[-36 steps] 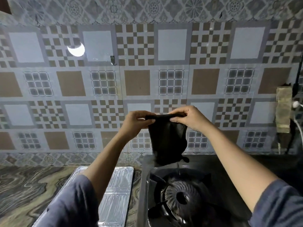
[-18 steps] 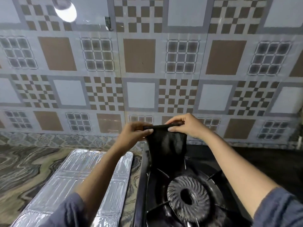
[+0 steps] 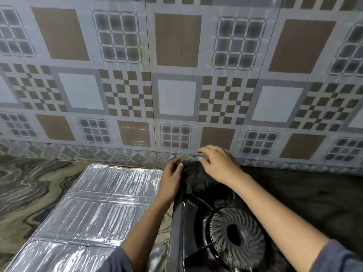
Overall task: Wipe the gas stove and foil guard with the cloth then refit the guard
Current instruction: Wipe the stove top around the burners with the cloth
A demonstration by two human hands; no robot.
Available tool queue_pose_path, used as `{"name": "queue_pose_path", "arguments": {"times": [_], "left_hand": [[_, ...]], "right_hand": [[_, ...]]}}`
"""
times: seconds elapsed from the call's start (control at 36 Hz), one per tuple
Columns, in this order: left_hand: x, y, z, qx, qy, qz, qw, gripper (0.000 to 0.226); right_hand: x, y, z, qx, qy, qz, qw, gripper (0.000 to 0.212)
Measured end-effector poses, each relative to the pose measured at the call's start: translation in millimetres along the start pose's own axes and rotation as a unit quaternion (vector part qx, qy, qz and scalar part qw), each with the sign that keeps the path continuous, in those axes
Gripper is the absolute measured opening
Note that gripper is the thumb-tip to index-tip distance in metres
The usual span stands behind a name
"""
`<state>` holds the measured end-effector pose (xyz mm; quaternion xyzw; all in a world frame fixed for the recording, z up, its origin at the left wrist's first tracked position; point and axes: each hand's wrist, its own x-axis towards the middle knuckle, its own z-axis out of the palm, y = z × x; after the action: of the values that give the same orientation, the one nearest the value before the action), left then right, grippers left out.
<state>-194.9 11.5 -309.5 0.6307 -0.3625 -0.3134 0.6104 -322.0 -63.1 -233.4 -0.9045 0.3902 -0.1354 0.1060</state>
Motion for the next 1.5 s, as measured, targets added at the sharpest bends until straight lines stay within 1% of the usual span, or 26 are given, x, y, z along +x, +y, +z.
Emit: {"name": "queue_pose_path", "arguments": {"times": [0.03,0.11,0.17,0.33,0.53,0.67,0.78,0.86,0.94,1.06,1.14,1.31,1.42,1.5], "left_hand": [[-1,-1,0,-0.008,-0.006,-0.013,1.0,0.035],[-4,-5,2,-0.07,-0.028,-0.056,0.996,0.038],[-5,-5,2,-0.083,-0.031,-0.065,0.994,0.039],[-6,-7,2,-0.107,-0.022,-0.047,0.993,0.039],[-6,-12,2,-0.121,-0.015,-0.05,0.991,0.032],[-4,-9,3,-0.132,-0.018,-0.079,0.988,0.034],[0,-6,5,-0.094,-0.013,-0.078,0.992,0.03],[3,-4,5,-0.054,-0.011,-0.069,0.996,0.032],[9,1,5,0.014,-0.011,-0.059,0.998,0.032],[18,4,9,0.096,-0.026,-0.04,0.994,0.035],[23,4,12,0.146,-0.03,-0.021,0.989,0.034],[30,2,14,0.219,-0.025,0.02,0.975,0.028],[33,6,17,0.266,-0.022,0.048,0.963,0.026],[35,7,19,0.299,-0.033,0.068,0.951,0.022]], "right_hand": [[-1,-4,2,-0.015,-0.027,0.004,0.999,0.04],[-3,-10,14,-0.041,-0.152,0.028,0.987,0.052],[-3,-9,24,-0.052,-0.201,0.037,0.978,0.057],[4,-7,34,-0.049,-0.225,0.042,0.972,0.063],[17,-1,33,-0.048,-0.224,-0.008,0.973,0.061],[24,7,25,-0.035,-0.267,-0.025,0.963,0.061],[31,19,21,-0.021,-0.296,-0.034,0.954,0.061],[32,29,20,-0.001,-0.294,-0.031,0.955,0.061],[29,38,17,0.034,-0.287,-0.028,0.957,0.061],[22,54,9,0.068,-0.285,-0.009,0.956,0.066],[15,73,6,0.062,-0.253,0.015,0.965,0.059],[-5,107,-2,0.054,-0.191,0.069,0.978,0.067],[-18,126,-8,0.02,-0.158,0.112,0.981,0.062],[-26,135,-13,-0.004,-0.138,0.142,0.98,0.061]]}}
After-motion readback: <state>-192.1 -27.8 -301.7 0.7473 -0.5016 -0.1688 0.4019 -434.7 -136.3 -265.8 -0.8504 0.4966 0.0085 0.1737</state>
